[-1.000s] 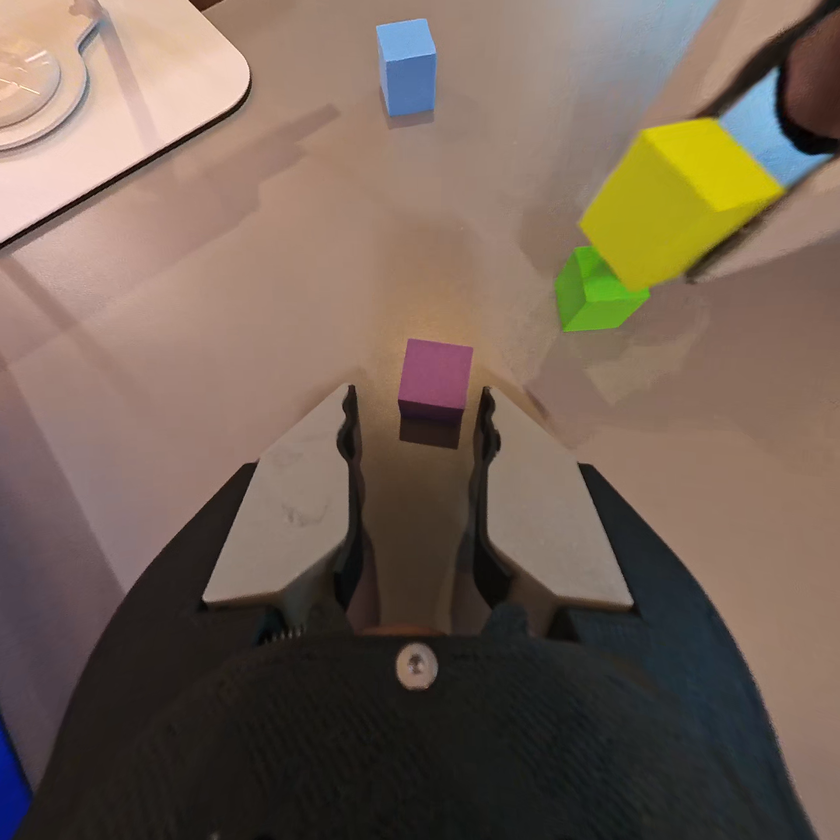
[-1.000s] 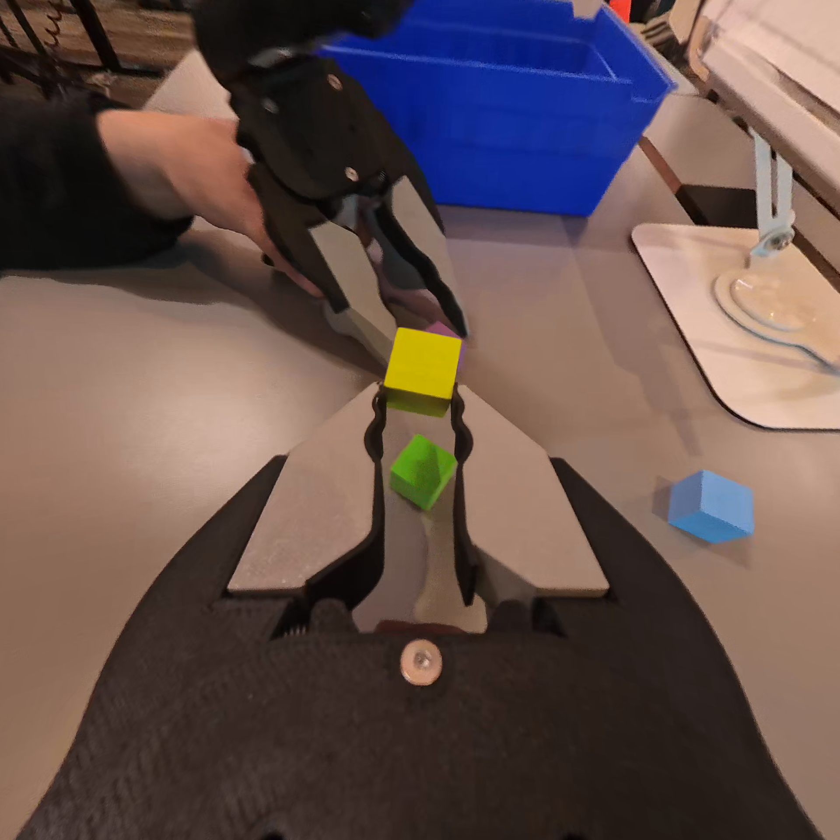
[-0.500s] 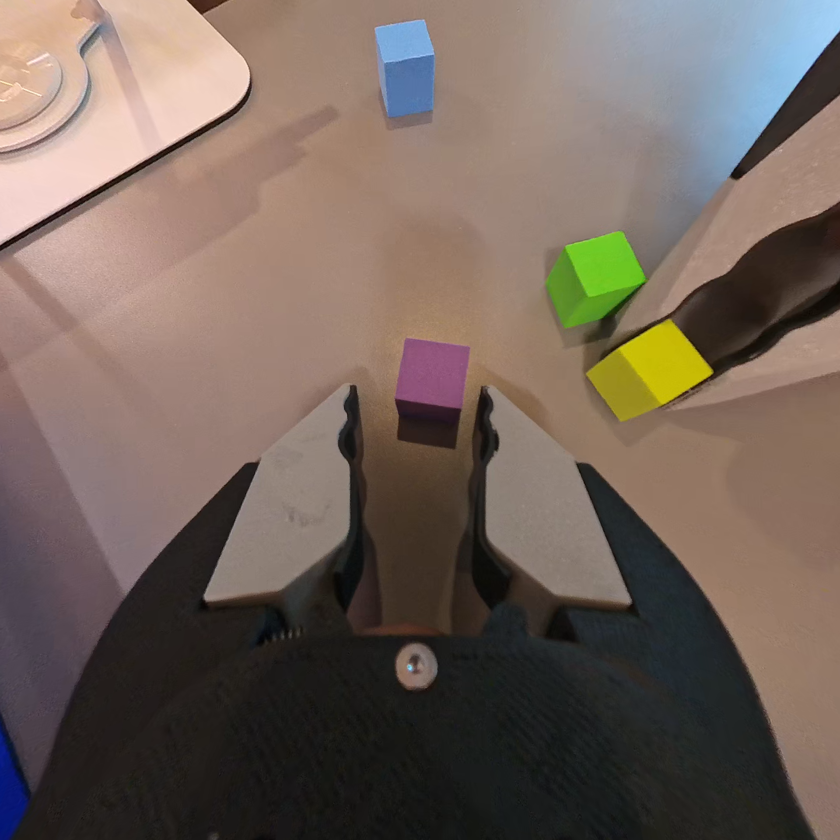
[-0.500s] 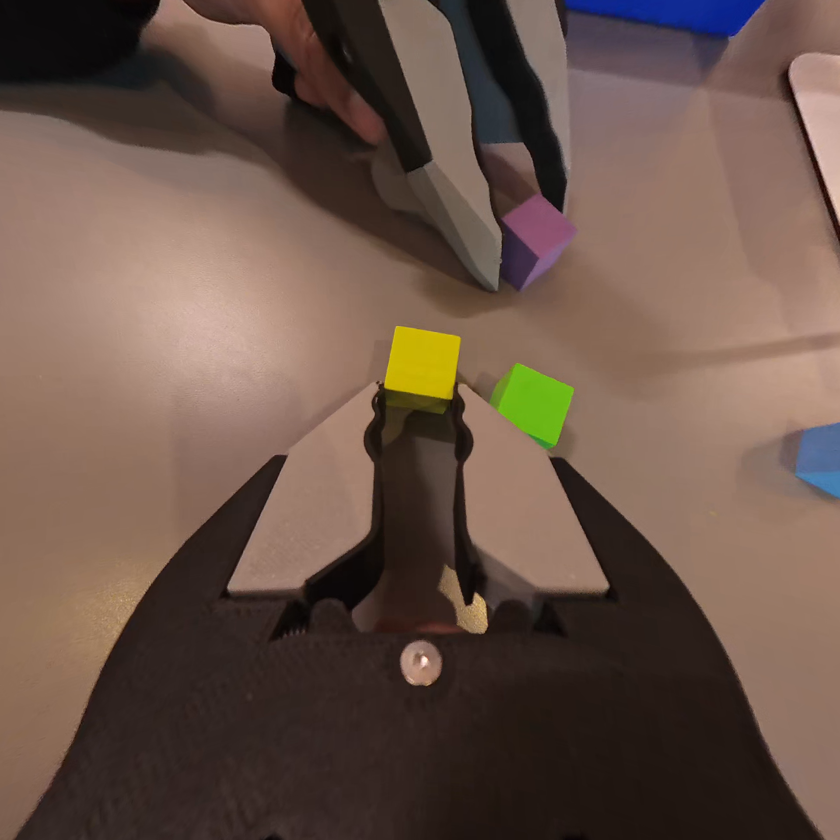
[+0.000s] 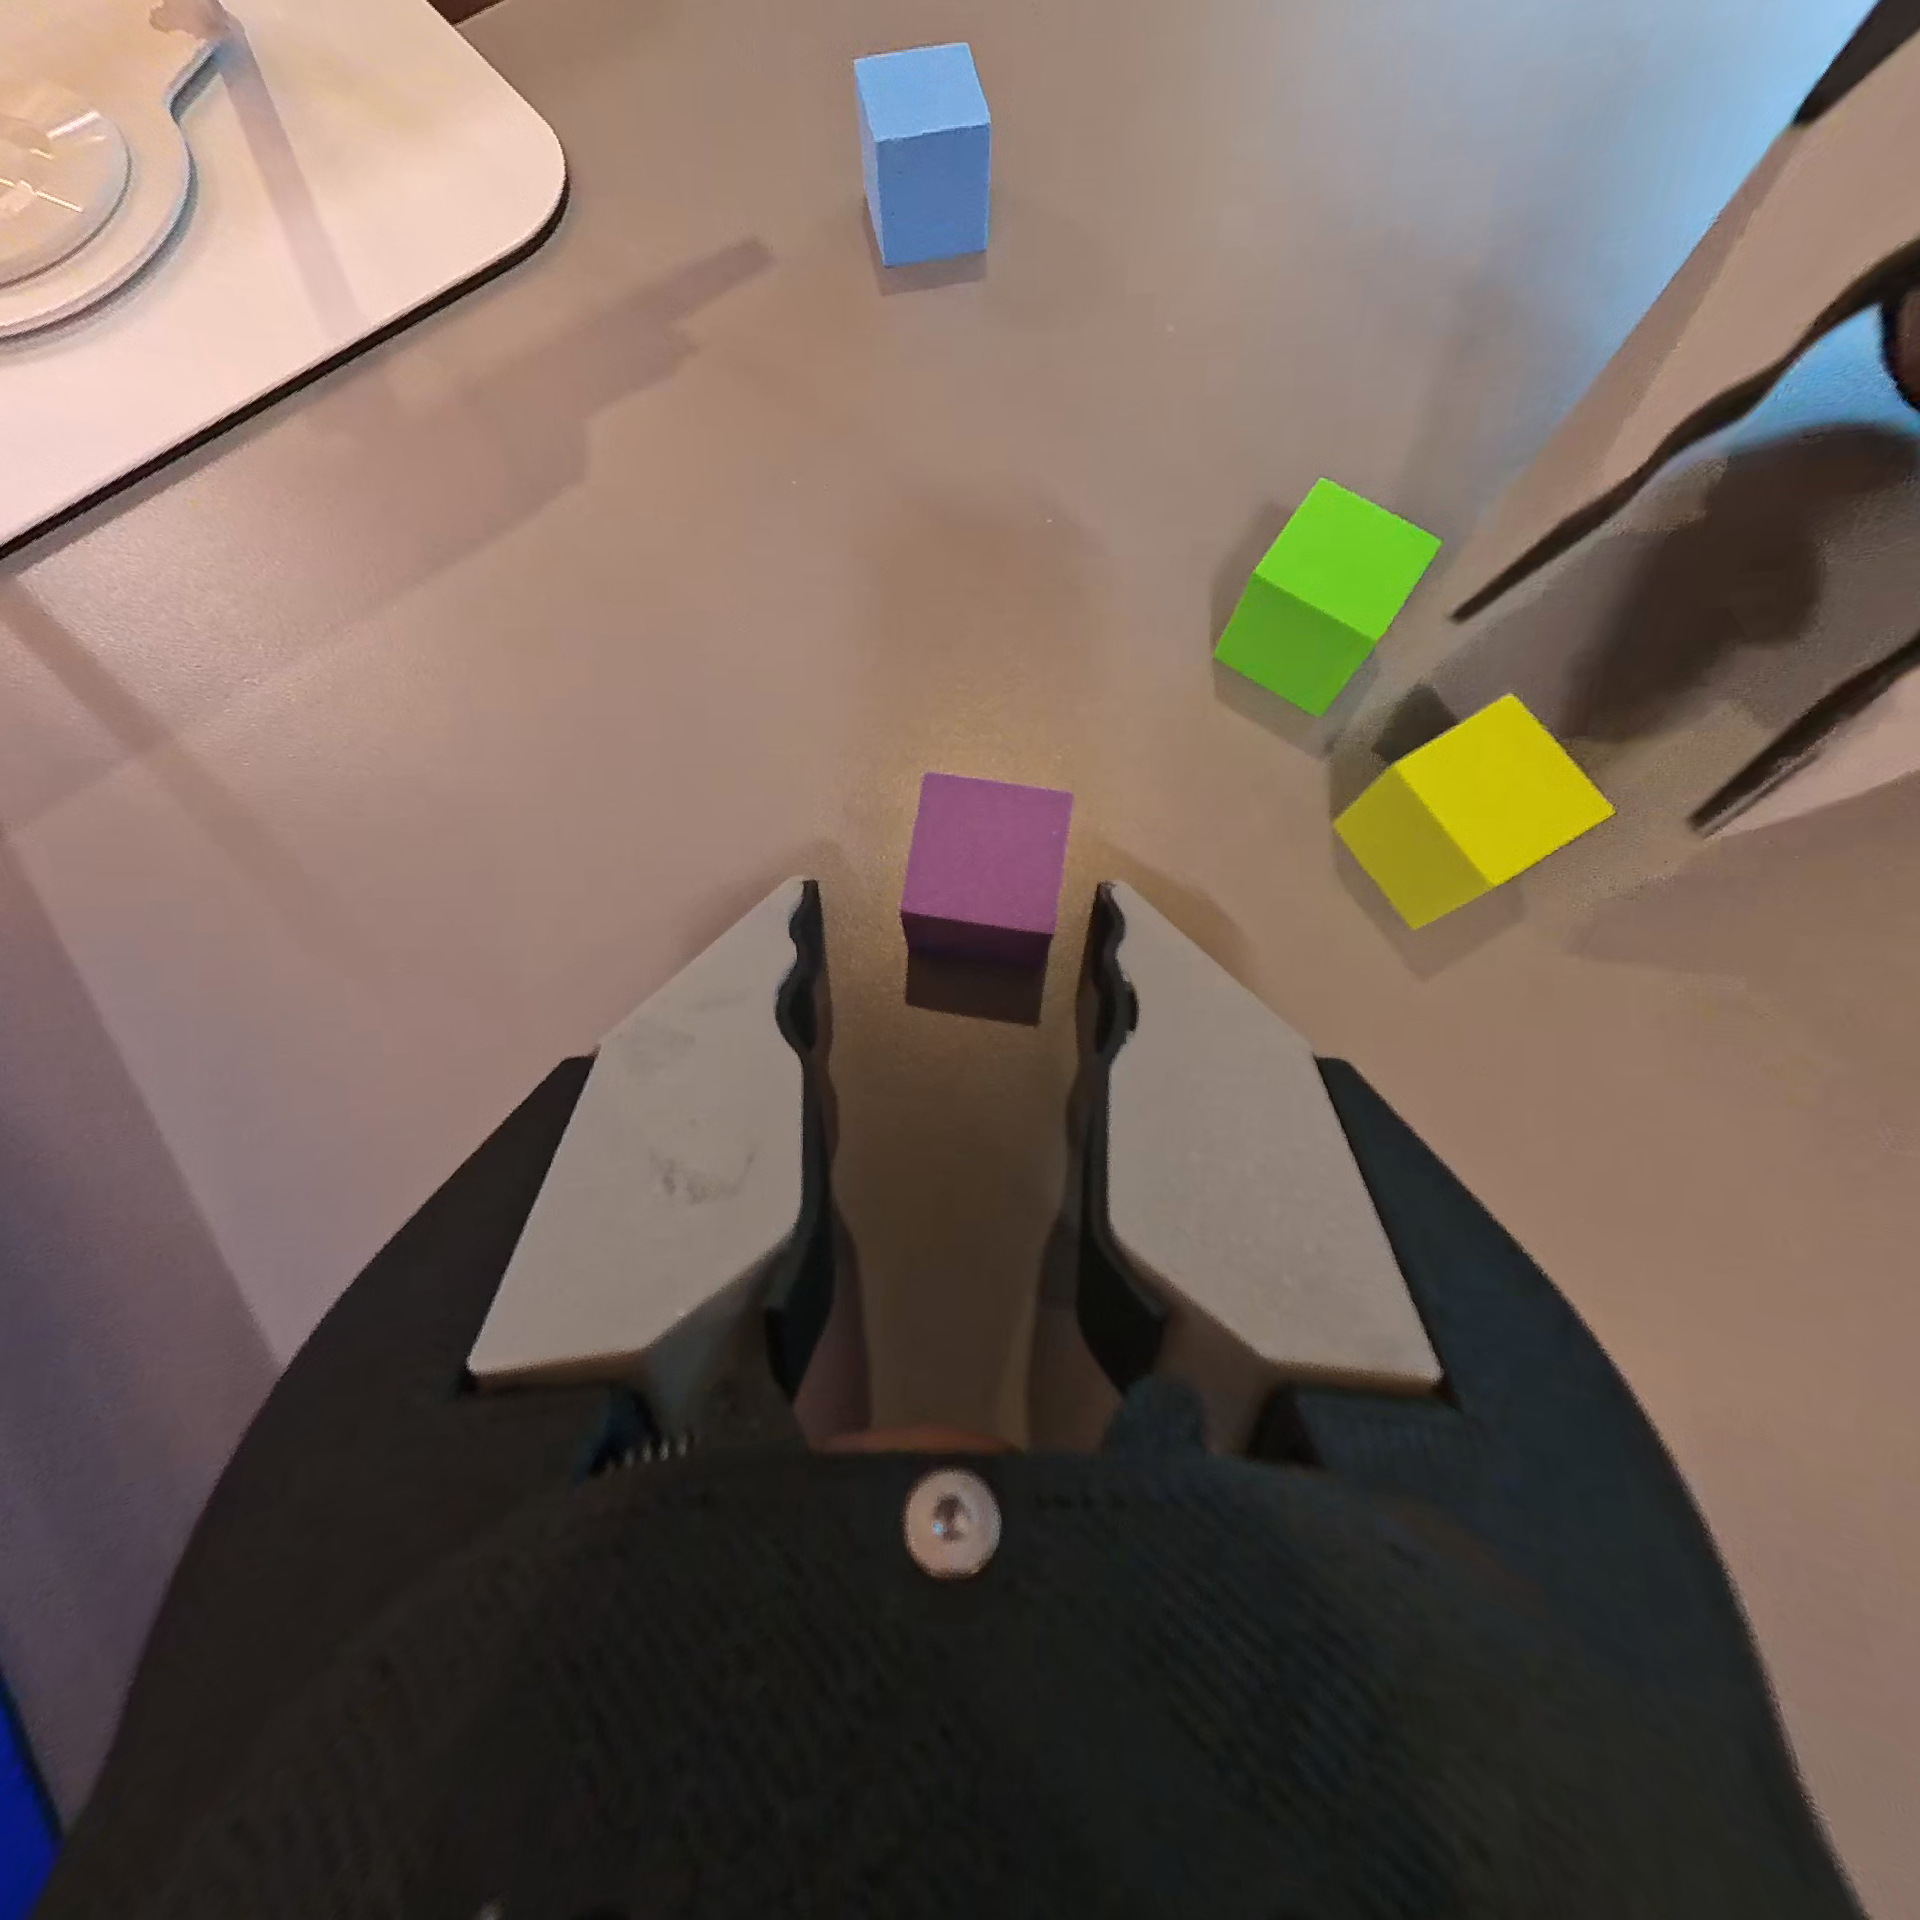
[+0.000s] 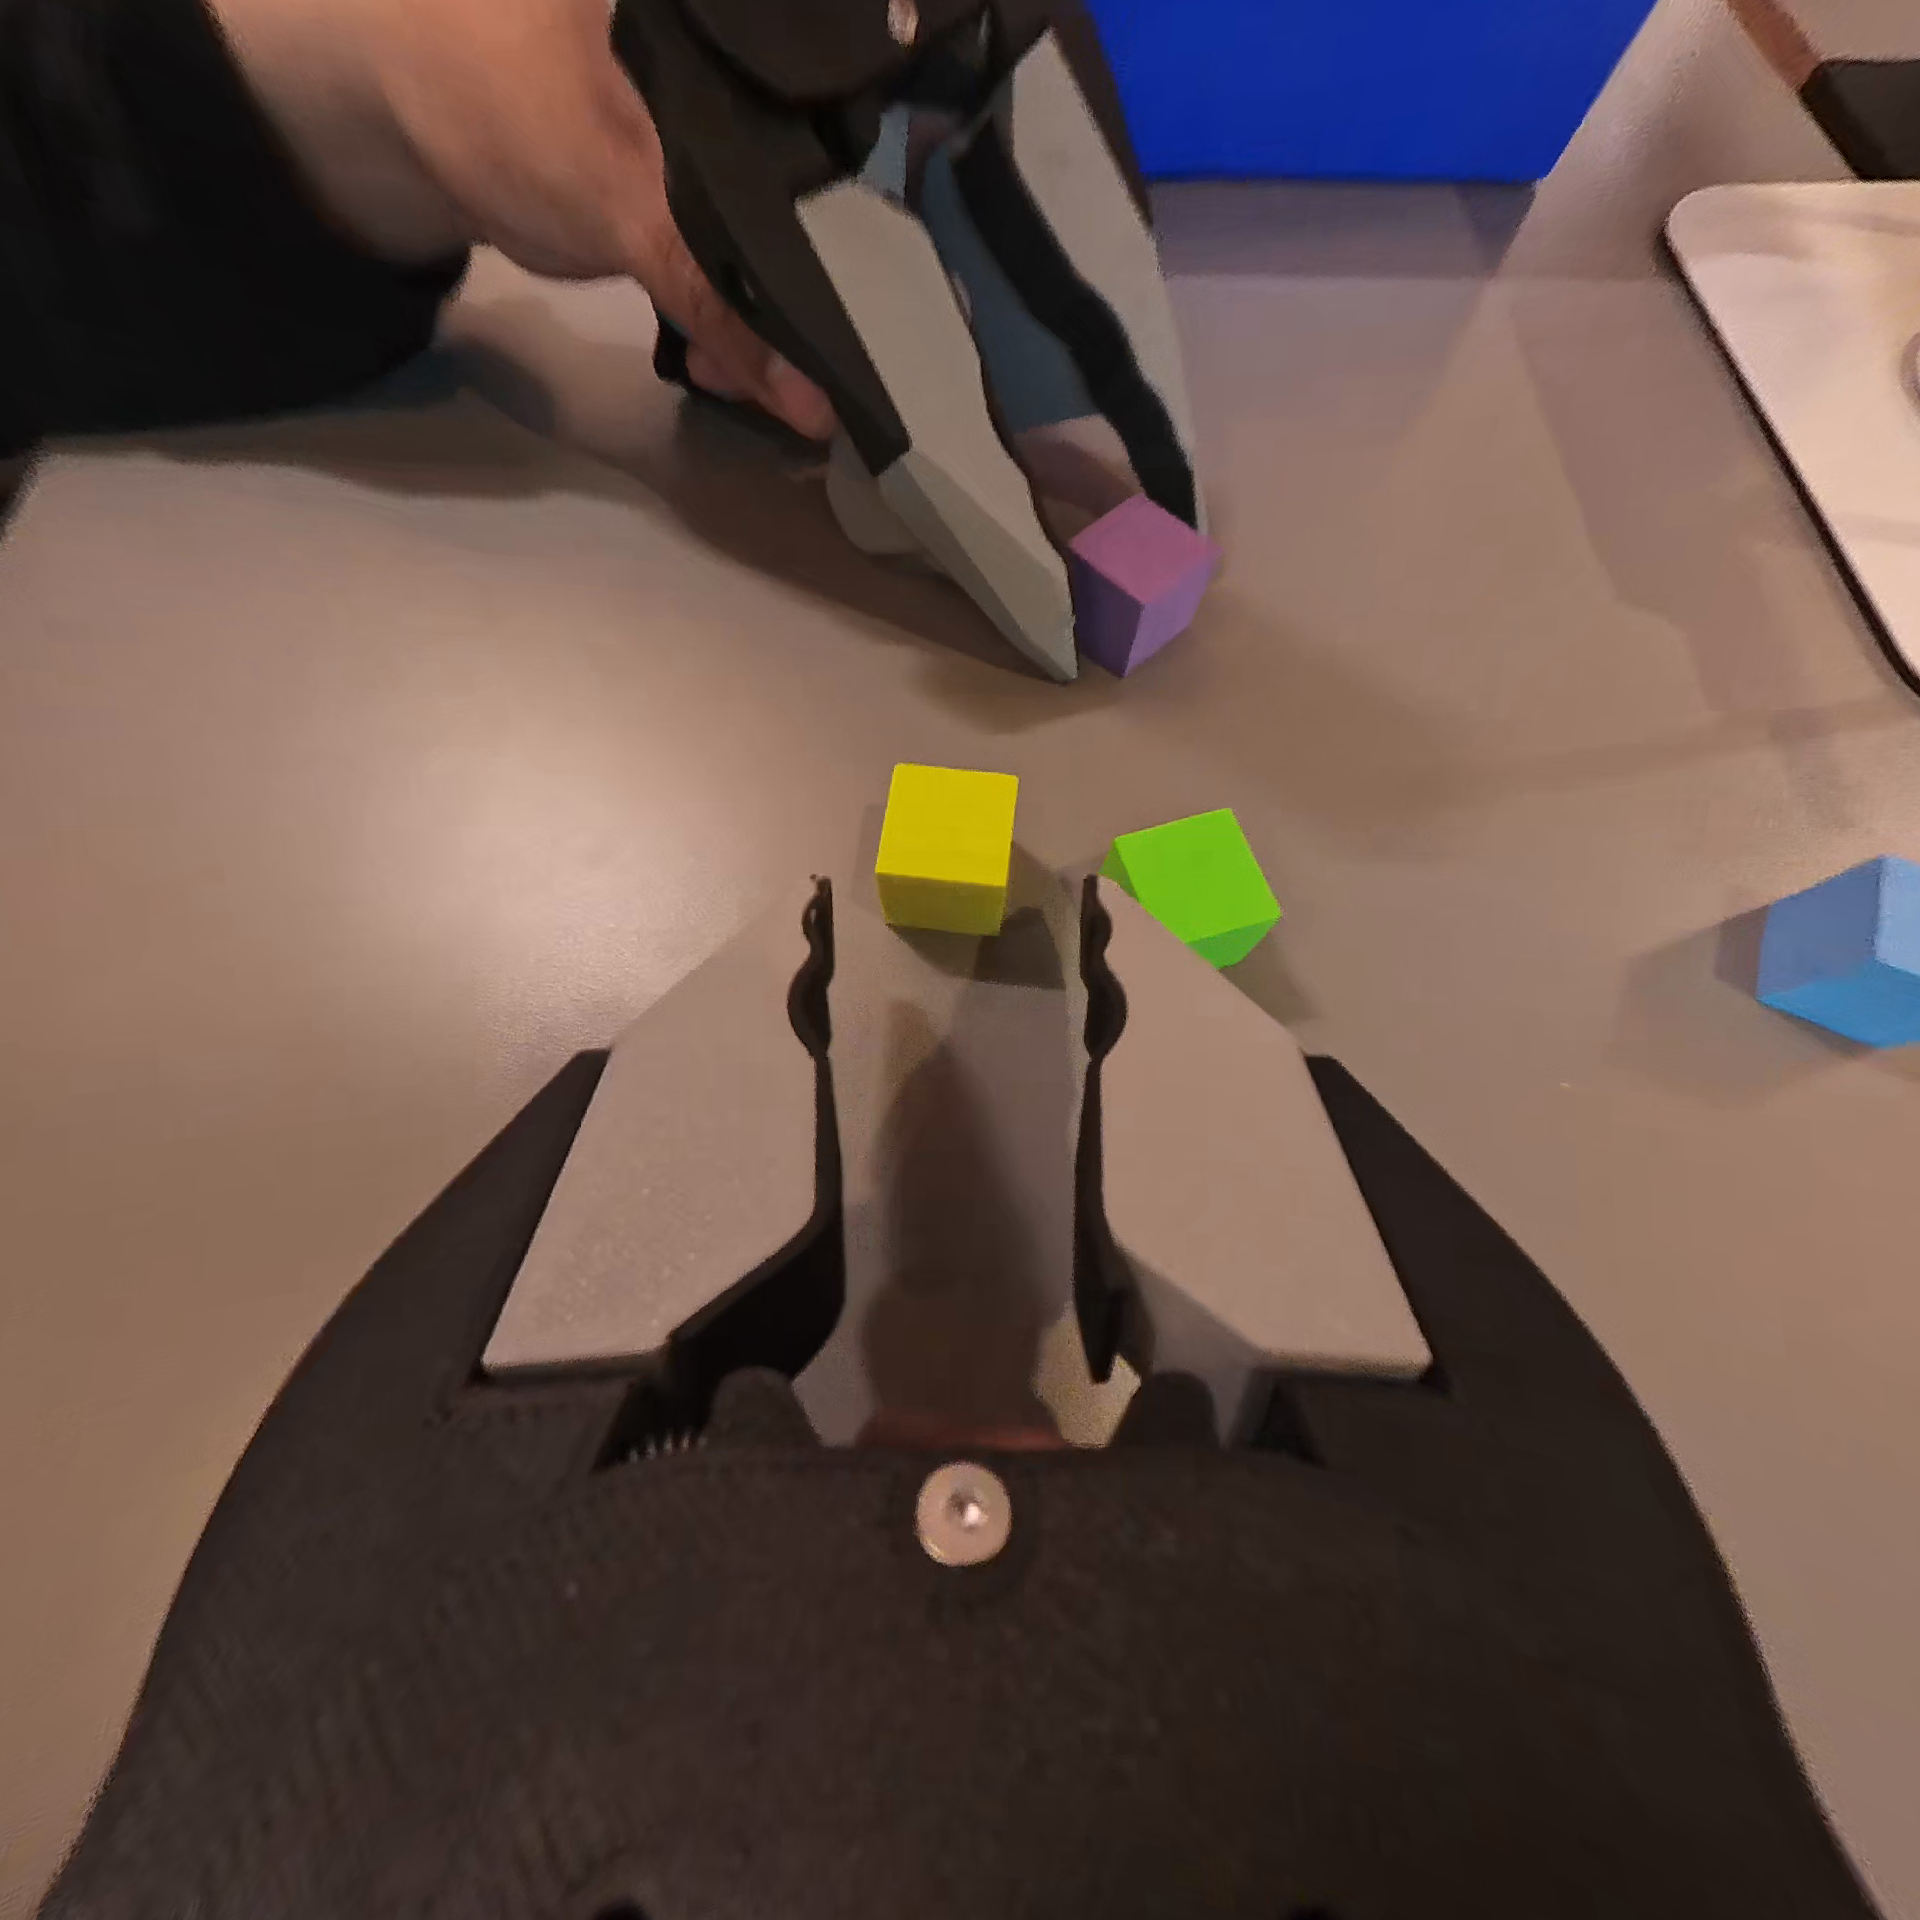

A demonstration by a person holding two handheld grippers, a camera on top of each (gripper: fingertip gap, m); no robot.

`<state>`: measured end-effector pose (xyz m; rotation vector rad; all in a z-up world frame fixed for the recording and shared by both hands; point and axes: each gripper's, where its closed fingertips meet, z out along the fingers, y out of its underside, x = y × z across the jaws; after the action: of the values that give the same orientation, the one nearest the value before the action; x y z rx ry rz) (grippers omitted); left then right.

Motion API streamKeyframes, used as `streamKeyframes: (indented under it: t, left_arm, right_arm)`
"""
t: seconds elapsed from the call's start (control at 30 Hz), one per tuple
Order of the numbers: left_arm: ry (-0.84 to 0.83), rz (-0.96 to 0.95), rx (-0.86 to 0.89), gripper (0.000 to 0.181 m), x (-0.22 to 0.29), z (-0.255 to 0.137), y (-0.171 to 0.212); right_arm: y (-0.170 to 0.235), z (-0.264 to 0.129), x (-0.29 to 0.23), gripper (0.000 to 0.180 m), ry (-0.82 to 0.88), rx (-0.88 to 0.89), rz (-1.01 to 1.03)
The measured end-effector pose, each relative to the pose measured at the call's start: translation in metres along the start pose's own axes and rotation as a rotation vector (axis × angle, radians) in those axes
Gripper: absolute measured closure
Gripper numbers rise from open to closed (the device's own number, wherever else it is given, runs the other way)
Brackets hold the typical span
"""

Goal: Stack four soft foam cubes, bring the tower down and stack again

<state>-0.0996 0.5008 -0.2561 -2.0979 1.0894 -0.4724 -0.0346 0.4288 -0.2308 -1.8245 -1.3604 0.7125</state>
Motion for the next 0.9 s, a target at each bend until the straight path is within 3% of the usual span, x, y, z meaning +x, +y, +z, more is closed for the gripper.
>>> streamKeyframes:
  t: [0.13, 0.2, 0.37, 0.5, 0.57, 0.67, 0.8, 0.9]
  left_arm:
    - [0.0, 0.0, 0.0, 0.13, 0.0, 0.0, 0.0]
    - [0.0, 0.0, 0.0, 0.13, 0.0, 0.0, 0.0]
    - [-0.022, 0.057, -0.007, 0.13, -0.001, -0.003, 0.0]
    - [-0.043, 0.14, -0.003, 0.13, 0.004, -0.012, -0.005]
    - [-0.013, 0.193, 0.017, 0.139, 0.016, -0.016, -0.01]
    - [0.014, 0.297, 0.071, 0.161, 0.035, -0.021, -0.02]
    - [0.067, 0.355, 0.054, 0.173, 0.055, -0.017, -0.016]
    - [0.121, 0.356, 0.033, 0.177, 0.067, -0.011, -0.011]
  right_arm:
    - [-0.003, -0.015, 0.021, 0.134, 0.057, 0.073, 0.079]
    - [0.006, -0.018, 0.042, 0.134, 0.168, 0.046, 0.109]
    - [0.015, -0.012, 0.052, 0.127, 0.206, -0.01, 0.101]
    - [0.015, -0.009, 0.047, 0.14, 0.19, -0.023, 0.076]
    - [0.018, -0.009, 0.046, 0.149, 0.193, -0.04, 0.075]
    - [0.02, -0.008, 0.047, 0.147, 0.189, -0.048, 0.087]
    - [0.021, -0.008, 0.048, 0.14, 0.183, -0.052, 0.108]
    - [0.022, -0.006, 0.047, 0.146, 0.175, -0.064, 0.098]
